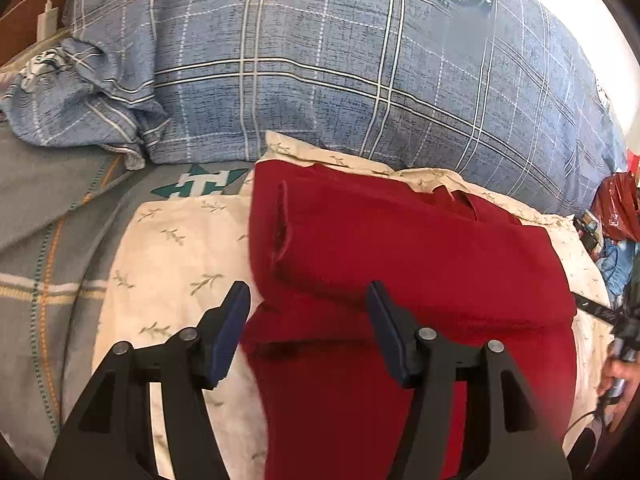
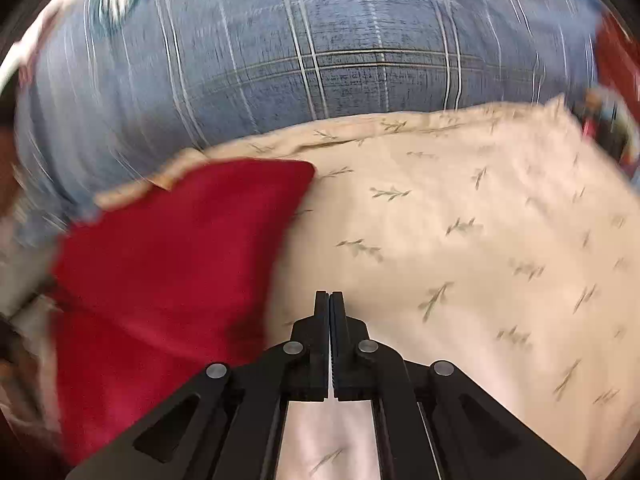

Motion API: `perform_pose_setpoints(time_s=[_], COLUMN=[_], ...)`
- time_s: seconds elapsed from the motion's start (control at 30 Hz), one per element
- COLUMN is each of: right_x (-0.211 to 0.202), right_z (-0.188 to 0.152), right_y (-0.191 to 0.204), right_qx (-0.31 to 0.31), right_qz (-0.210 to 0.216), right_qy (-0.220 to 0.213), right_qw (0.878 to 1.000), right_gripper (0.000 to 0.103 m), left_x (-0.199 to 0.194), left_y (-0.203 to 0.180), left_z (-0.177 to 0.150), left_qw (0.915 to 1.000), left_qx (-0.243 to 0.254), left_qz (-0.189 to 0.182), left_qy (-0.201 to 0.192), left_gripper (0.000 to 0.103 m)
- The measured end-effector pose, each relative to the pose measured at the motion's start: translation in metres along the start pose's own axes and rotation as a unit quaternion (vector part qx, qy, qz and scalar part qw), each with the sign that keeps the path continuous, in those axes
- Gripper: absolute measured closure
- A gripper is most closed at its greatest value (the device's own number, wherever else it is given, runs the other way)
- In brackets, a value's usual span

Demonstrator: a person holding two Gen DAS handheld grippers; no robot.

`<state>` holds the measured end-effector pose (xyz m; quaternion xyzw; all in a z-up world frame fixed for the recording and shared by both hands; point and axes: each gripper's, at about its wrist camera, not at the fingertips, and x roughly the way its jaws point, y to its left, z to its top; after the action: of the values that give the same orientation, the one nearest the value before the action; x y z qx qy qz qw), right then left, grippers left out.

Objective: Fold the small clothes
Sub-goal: 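Open the left tool and smooth the folded sweater with both tools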

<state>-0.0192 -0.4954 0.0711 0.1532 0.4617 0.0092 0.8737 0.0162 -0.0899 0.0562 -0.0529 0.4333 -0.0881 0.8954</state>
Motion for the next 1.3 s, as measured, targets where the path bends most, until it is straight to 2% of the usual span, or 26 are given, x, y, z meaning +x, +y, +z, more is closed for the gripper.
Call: perform_pose_setpoints(time_s=[0.03,0.1,0.13,0.17,0.23,0.27,0.3,0.33,0.4,0.5,0.57,0.6,0.63,0.67,0.7,0.8,0.87,0.9,1.07,1.2,1.3], right_x=[-0.009,-0.021,-0.021,-0.017,-0.004,0.005,0.014,0.023,0.027,0.014,0.009,0.011,0.013,0.01,0.002,-0.021,-0.022,-0.018,0.023,0.058,0.067], right_z=[0.001,0.004,0.006,0.008,0.008,0.008,0.006,0.002,-0.002,0.0,0.001,0.0,-0.001,-0.002,-0.001,0.006,0.014,0.018,0.034,0.044,0.045], right_y=[0.0,0.008,0.013,0.016,0.025,0.032,0.039,0.045,0.05,0.044,0.035,0.03,0.026,0.022,0.019,0.031,0.049,0.061,0.09,0.085,0.079], right_qx=[0.004,-0.009,-0.009,-0.006,-0.003,-0.006,-0.013,-0.027,-0.058,-0.067,-0.069,-0.066,-0.06,-0.047,-0.033,-0.04,-0.061,-0.071,-0.093,-0.088,-0.088], right_qz=[0.008,0.008,0.023,0.035,0.049,0.052,0.054,0.047,0.013,0.0,-0.041,-0.063,-0.062,-0.044,-0.024,-0.025,-0.011,-0.003,-0.004,-0.043,-0.046], right_qy=[-0.013,-0.034,-0.033,-0.027,-0.008,0.005,0.019,0.033,0.027,0.012,0.004,0.009,0.018,0.02,0.012,-0.026,-0.039,-0.042,-0.022,-0.003,-0.01], right_qw=[1.0,0.999,0.999,0.999,0.999,0.999,0.998,0.998,0.998,0.998,0.997,0.996,0.996,0.998,0.999,0.999,0.997,0.997,0.995,0.995,0.995], right_gripper=[0.092,0.062,0.035,0.032,0.034,0.039,0.048,0.073,0.081,0.092,0.103,0.103,0.103,0.101,0.098,0.086,0.058,0.055,0.06,0.06,0.06], left_x=[-0.004,-0.012,-0.015,-0.018,-0.021,-0.022,-0.023,-0.023,-0.024,-0.024,-0.022,-0.021,-0.019,-0.016,-0.013,-0.004,0.002,0.005,0.021,0.029,0.035], left_y=[0.001,0.003,0.003,0.003,0.003,0.004,0.004,0.005,0.007,0.011,0.013,0.012,0.013,0.012,0.011,0.008,0.007,0.008,0.01,0.012,0.015], left_z=[-0.001,-0.001,-0.001,0.0,-0.001,-0.002,-0.003,-0.004,-0.004,-0.002,0.0,0.001,0.002,0.003,0.004,0.006,0.007,0.008,0.007,0.009,0.009], left_qw=[1.0,0.9998,0.9997,0.9995,0.9993,0.9991,0.999,0.9989,0.9987,0.9986,0.9985,0.9985,0.9985,0.9986,0.9987,0.9983,0.9982,0.9982,0.9979,0.9976,0.9977], left_qx=[0.002,0.002,0.002,0.004,0.006,0.008,0.01,0.011,0.009,-0.004,-0.014,-0.018,-0.021,-0.021,-0.018,-0.012,-0.011,-0.013,-0.015,-0.01,-0.018], left_qz=[0.004,0.011,0.015,0.017,0.025,0.027,0.03,0.033,0.038,0.031,0.025,0.023,0.021,0.022,0.024,0.04,0.047,0.05,0.06,0.067,0.065], left_qy=[-0.003,-0.016,-0.021,-0.025,-0.028,-0.03,-0.032,-0.033,-0.034,-0.044,-0.047,-0.047,-0.045,-0.043,-0.042,-0.04,-0.035,-0.032,-0.016,-0.012,-0.008], left_gripper=[0.044,0.044,0.043,0.042,0.042,0.042,0.041,0.04,0.039,0.039,0.039,0.039,0.039,0.039,0.039,0.039,0.039,0.039,0.037,0.032,0.029])
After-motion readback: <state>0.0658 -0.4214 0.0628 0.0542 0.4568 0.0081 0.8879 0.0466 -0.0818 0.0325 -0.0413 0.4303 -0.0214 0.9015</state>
